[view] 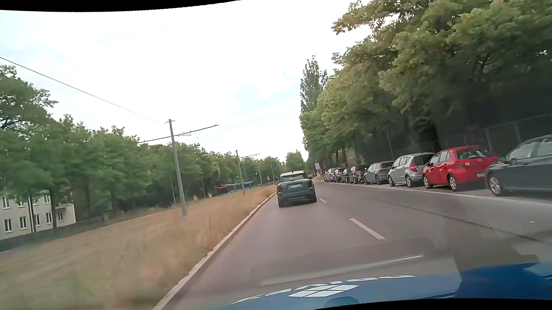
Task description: Follow the waypoints while adhering to traffic rules and regulations
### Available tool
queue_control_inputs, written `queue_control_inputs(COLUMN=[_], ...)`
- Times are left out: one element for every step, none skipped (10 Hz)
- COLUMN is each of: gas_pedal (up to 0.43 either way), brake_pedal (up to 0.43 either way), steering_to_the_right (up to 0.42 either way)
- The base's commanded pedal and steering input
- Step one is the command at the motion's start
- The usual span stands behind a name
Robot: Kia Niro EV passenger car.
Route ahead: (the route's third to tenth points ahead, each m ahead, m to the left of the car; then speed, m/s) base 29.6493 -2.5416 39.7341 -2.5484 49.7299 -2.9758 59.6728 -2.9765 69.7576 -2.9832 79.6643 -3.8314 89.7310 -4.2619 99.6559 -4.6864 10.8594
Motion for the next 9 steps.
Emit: queue_control_inputs(gas_pedal=[0.220,0.220,0.220,0.220,0.220,0.220,0.209,0.209,0.197], brake_pedal=[0.000,0.000,0.000,0.000,0.000,0.000,0.000,0.000,0.000], steering_to_the_right=[-0.006,-0.006,-0.006,-0.006,-0.006,-0.006,-0.005,-0.005,-0.005])
